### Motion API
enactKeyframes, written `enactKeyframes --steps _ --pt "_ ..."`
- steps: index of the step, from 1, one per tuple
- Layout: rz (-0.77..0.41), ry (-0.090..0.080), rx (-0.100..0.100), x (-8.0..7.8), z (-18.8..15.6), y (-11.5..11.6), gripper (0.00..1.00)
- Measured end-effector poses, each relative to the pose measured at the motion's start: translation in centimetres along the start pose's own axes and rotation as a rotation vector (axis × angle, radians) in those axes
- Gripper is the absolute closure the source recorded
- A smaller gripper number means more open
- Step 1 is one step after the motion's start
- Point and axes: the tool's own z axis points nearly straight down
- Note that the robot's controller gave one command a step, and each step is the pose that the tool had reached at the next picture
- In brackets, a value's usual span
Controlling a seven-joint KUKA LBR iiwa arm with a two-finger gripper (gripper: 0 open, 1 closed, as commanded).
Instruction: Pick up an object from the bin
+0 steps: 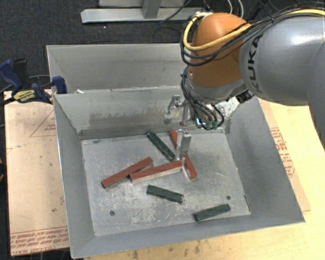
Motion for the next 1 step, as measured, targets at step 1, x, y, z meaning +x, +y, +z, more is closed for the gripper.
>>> enactKeyframes --steps 1 --pt "0.001 -0.008 0.000 -0.15 -0.53 -0.02 0.00"
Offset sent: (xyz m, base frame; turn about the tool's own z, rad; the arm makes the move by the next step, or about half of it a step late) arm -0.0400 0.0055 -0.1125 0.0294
